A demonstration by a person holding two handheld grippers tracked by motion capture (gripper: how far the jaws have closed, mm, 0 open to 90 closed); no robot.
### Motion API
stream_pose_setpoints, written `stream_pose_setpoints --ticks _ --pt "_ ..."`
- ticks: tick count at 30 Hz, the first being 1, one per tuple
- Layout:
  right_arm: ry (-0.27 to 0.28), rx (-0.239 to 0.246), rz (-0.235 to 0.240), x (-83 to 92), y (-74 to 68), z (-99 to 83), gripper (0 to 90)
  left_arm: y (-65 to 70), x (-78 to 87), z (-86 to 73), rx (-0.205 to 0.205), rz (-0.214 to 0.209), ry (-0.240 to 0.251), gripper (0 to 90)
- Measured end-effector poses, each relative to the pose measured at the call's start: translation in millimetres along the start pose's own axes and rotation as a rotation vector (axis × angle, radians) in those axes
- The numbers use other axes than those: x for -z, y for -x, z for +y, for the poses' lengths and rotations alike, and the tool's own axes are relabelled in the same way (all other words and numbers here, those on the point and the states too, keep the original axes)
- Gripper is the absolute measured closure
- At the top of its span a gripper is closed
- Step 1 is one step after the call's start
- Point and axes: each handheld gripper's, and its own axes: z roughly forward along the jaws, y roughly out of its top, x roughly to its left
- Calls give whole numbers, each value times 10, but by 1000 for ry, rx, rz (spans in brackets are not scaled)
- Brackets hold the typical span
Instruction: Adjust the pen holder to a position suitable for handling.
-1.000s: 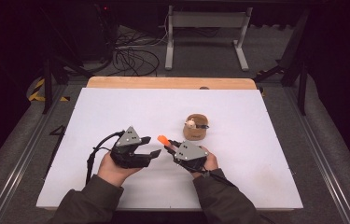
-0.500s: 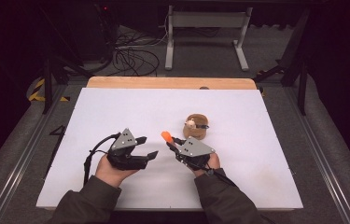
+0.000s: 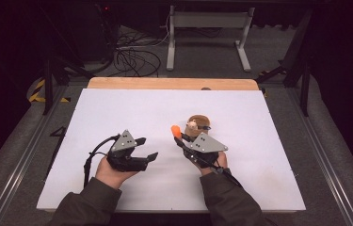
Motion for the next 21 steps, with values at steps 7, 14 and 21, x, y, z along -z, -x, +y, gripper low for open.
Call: stream_pose_setpoints --ticks 7,14,21 --pt "22 -47 -19 32 99 2 758 -33 -7 -29 8 1 -3 298" --pt "41 -72 -59 112 230 2 758 -31 2 -41 1 -4 -5 299" --pt "64 -107 -129 218 378 -24 758 -35 6 -44 8 1 -8 296"
